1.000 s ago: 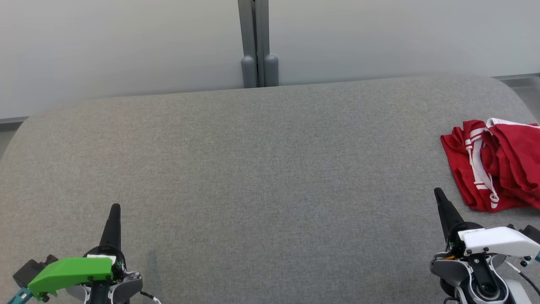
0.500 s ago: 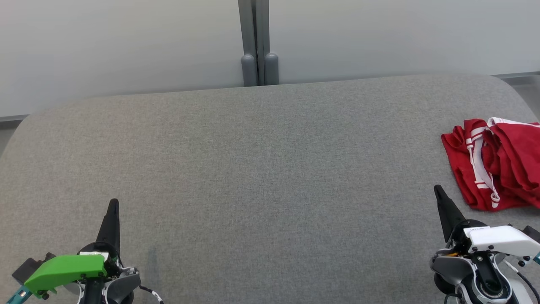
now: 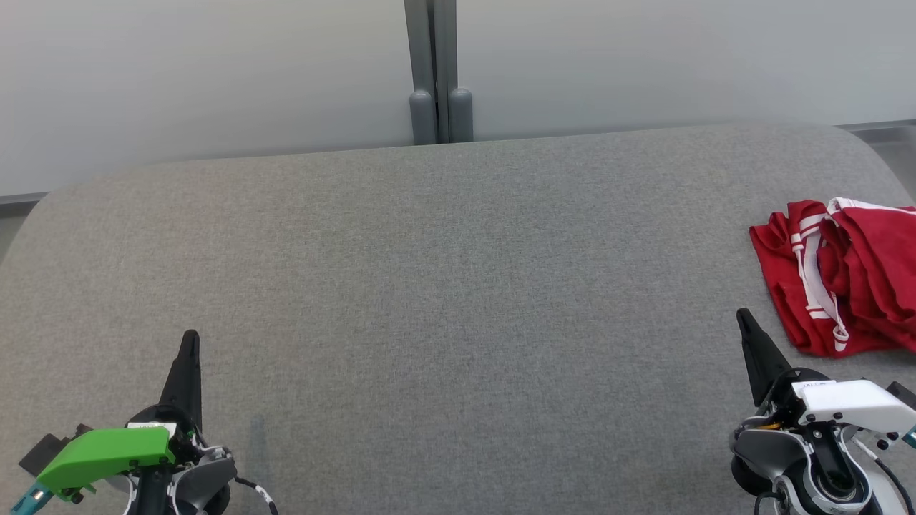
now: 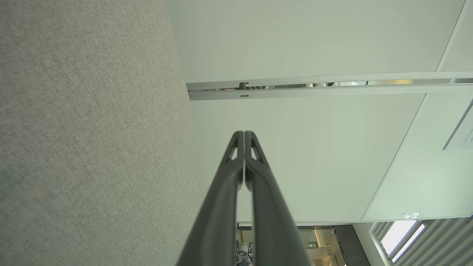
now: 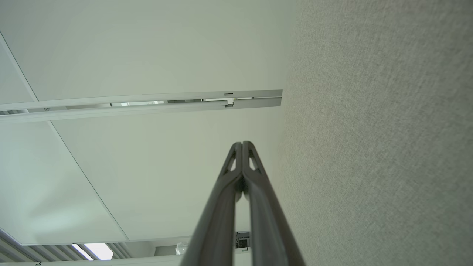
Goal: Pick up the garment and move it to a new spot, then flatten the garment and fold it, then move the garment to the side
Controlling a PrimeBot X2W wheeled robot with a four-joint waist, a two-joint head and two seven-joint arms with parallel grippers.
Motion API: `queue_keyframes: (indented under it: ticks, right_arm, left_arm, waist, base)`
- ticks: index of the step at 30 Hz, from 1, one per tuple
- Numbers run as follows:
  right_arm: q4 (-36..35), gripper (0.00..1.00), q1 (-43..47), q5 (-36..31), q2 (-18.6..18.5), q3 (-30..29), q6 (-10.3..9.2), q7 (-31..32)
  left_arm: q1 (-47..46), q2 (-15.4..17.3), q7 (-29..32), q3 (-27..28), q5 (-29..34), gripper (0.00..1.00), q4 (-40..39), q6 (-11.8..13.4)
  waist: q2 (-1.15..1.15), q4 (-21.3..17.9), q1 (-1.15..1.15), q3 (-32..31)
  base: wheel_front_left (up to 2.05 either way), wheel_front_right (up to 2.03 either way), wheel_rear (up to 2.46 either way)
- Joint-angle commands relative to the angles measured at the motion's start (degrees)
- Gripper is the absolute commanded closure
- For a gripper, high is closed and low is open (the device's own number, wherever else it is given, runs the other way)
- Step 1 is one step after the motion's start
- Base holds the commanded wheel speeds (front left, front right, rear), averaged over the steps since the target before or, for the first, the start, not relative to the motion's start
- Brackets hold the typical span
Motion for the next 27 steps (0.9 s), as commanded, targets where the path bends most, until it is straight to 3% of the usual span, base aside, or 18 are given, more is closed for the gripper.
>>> queue_keyframes:
  ticks: [1, 27]
  right_arm:
    - [-0.3, 1.00, -0.3, 0.4, 0.0, -0.1, 0.00, 0.2]
    - [-0.3, 1.00, -0.3, 0.4, 0.0, -0.1, 0.00, 0.2]
  left_arm:
    - [-0.6, 0.4, 0.2, 0.2, -0.1, 1.00, -0.1, -0.4]
    - [-0.6, 0.4, 0.2, 0.2, -0.1, 1.00, -0.1, -0.3]
  waist:
    - [0.00, 0.0, 0.00, 0.0]
    - [0.00, 0.0, 0.00, 0.0]
  base:
    - [0.00, 0.00, 0.00]
    - [0.00, 0.00, 0.00]
